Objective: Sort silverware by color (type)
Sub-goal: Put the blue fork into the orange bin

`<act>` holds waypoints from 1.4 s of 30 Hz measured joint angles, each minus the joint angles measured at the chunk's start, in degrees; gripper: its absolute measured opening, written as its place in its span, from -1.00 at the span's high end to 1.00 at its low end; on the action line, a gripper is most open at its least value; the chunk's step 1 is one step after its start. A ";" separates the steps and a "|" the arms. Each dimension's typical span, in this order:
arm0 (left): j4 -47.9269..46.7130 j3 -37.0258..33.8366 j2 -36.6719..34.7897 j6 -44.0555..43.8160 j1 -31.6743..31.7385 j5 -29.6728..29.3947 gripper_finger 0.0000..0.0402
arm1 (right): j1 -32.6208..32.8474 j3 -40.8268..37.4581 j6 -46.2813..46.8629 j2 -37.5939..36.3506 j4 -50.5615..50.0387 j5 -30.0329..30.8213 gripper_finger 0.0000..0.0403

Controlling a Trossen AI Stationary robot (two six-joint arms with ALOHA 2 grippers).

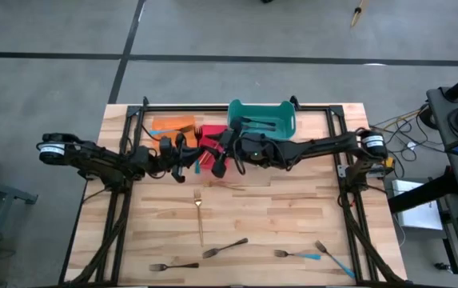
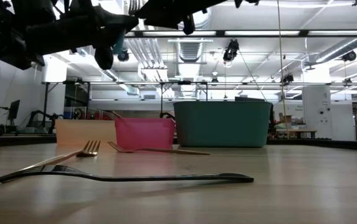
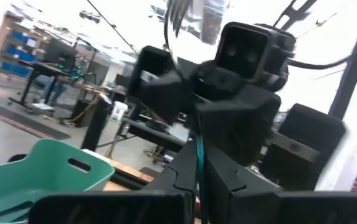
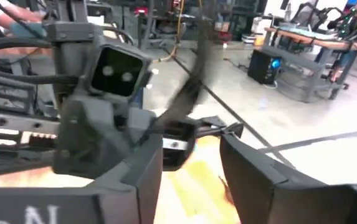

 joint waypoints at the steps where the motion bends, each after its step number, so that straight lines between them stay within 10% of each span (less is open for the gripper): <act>1: -0.06 0.00 -0.01 0.00 0.00 0.19 1.00 | -0.05 -0.04 -0.19 -0.44 -0.29 -0.12 0.22; 42: -6.07 0.00 0.06 5.40 0.64 6.45 1.00 | -1.03 0.76 2.68 -0.77 -2.18 -24.47 0.19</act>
